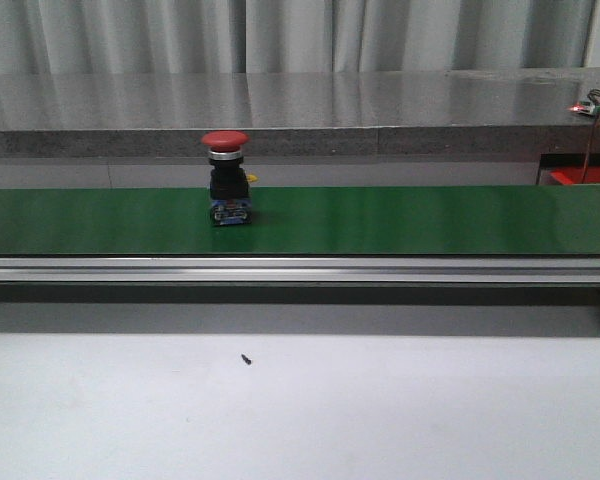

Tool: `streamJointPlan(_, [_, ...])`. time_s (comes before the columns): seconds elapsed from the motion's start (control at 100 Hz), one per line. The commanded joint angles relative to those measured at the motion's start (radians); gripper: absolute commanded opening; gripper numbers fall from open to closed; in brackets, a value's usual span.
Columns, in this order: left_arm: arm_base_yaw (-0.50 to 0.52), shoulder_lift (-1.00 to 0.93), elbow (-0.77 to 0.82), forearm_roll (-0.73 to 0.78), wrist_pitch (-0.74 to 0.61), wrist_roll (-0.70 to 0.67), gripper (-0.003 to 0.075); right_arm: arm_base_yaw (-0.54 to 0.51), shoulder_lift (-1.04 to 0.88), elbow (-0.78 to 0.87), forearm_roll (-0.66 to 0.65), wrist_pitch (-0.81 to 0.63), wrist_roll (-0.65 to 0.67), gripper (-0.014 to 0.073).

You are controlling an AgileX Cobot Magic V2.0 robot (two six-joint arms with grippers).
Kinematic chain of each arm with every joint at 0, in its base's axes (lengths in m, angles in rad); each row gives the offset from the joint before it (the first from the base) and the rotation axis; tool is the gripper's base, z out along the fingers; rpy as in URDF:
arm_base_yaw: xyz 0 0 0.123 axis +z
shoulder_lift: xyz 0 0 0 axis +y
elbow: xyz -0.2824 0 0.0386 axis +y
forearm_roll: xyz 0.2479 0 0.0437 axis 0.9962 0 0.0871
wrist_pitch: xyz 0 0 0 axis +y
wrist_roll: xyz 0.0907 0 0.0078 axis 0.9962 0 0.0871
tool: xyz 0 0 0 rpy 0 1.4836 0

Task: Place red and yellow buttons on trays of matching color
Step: 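Place the second red button on the conveyor and release it, then lower the right gripper onto the first red button at the conveyor end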

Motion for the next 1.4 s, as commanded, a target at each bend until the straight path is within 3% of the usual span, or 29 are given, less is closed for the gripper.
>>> streamJointPlan(0.0, [-0.032,-0.09,0.001,-0.019,-0.024,0.008,0.0507,0.002,-0.001,-0.027,0.0,-0.075,-0.008,-0.0067])
streamJointPlan(0.11, [-0.075,-0.16,0.035,-0.019,-0.019,0.008,0.0367,0.002,-0.001,-0.027,0.0,-0.075,-0.008,-0.0067])
streamJointPlan(0.34, [-0.164,-0.282,0.105,-0.05,-0.012,0.008,-0.0019,0.002,-0.001,-0.027,0.0,-0.075,-0.008,-0.0067])
streamJointPlan(0.56, [-0.226,-0.402,0.196,-0.071,-0.044,0.008,-0.002,0.002,-0.001,-0.027,0.0,-0.075,-0.008,-0.0067])
streamJointPlan(0.92, [-0.226,-0.641,0.364,-0.072,-0.121,0.008,-0.0019,0.002,-0.001,-0.027,0.0,-0.075,-0.008,-0.0067])
streamJointPlan(1.39, [-0.226,-0.724,0.399,-0.079,-0.153,0.008,-0.002,0.002,0.075,-0.094,0.025,0.011,-0.008,-0.0067])
